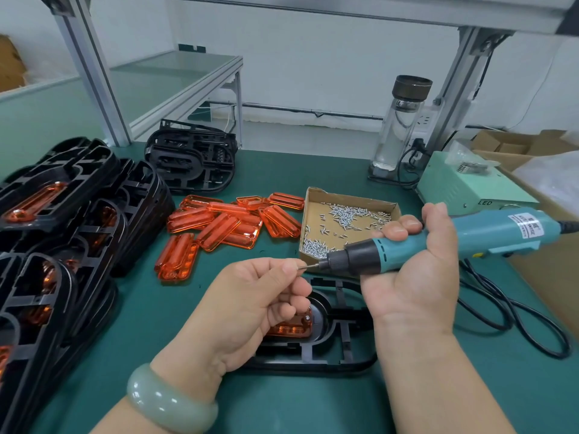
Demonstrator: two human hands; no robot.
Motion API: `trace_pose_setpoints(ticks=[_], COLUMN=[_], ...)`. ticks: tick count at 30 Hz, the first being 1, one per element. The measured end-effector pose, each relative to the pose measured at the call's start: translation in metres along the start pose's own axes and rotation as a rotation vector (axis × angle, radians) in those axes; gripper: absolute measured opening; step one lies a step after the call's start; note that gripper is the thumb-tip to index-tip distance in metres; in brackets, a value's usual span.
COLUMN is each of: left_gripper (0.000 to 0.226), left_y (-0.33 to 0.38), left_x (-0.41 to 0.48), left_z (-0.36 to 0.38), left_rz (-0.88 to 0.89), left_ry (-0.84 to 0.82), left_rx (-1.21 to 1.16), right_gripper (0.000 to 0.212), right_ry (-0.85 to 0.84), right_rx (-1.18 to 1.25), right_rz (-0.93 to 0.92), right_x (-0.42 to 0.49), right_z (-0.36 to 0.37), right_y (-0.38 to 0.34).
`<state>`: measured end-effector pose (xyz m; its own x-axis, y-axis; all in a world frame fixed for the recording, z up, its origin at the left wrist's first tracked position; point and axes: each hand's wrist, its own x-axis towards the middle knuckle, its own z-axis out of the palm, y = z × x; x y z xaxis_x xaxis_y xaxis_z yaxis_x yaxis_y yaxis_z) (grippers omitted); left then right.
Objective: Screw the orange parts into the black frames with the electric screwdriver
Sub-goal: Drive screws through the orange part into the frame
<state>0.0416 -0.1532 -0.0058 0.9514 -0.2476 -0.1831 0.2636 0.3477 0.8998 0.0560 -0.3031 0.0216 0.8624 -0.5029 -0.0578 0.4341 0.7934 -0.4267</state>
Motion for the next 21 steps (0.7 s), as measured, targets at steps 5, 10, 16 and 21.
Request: trace_pose_setpoints(ticks=[5,10,16,21], left_gripper=[0.013,0.011,0.024,0.021], left_y=[0.0017,-0.0014,-0.004,-0.0018], left_x=[-0.0019,-0.0009,-0.0013,-0.0025], left_z=[-0.0018,-0.0005,0.0013,0.0008], left_rz=[0.004,0.111,0.234,0.259], left_ry=[-0.039,0.039,0.1,0.097], left_rx=[-0.056,0.088,0.264,0.327], right_gripper=[0.024,0.022,0.023,0.024], right_ry=[0.008,-0.007,-0.015,0.009], right_rx=[0.009,-0.009,0.024,0.04], right_rz=[0.006,-0.004,0.004,0.015], right_x=[0.0007,-0.001,-0.0018,0.0], right_z=[-0.0004,-0.0007,-0.0014,-0.0012], right_y=[-0.0017,0.0,0.0001,-0.0018])
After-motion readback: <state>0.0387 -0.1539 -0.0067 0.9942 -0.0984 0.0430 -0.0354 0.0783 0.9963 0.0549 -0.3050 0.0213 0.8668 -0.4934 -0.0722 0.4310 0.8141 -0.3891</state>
